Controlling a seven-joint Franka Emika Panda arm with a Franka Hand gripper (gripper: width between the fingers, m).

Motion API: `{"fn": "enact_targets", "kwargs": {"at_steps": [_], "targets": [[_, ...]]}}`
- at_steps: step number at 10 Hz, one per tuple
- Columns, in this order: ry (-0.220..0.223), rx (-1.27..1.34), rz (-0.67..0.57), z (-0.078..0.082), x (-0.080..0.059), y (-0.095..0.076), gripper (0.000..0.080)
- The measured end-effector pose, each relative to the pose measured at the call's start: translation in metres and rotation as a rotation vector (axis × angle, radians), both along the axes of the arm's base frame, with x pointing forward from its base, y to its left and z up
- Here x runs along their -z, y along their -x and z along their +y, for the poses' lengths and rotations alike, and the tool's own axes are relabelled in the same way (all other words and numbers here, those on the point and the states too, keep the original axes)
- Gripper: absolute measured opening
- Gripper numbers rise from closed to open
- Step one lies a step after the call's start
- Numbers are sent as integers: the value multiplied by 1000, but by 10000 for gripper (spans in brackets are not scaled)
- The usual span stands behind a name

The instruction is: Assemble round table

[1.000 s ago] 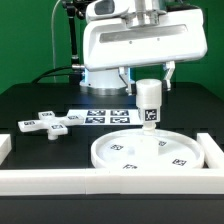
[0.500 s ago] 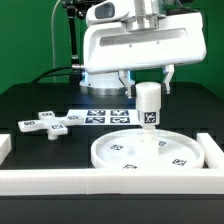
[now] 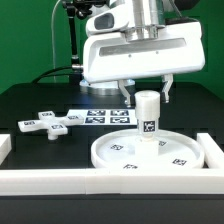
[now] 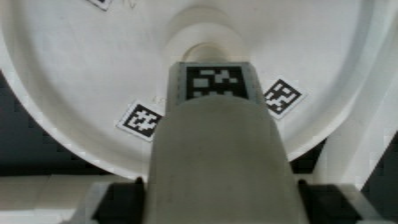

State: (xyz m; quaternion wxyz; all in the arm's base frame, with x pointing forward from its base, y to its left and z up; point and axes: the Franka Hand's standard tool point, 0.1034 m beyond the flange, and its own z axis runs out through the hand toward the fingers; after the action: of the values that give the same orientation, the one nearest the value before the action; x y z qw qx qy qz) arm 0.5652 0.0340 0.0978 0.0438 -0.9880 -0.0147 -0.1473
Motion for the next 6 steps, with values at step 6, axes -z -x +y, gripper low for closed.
{"fn": "enact_targets", "kwargs": {"at_steps": [6], "targets": [[9,1,-17,1,12,4,409]]}}
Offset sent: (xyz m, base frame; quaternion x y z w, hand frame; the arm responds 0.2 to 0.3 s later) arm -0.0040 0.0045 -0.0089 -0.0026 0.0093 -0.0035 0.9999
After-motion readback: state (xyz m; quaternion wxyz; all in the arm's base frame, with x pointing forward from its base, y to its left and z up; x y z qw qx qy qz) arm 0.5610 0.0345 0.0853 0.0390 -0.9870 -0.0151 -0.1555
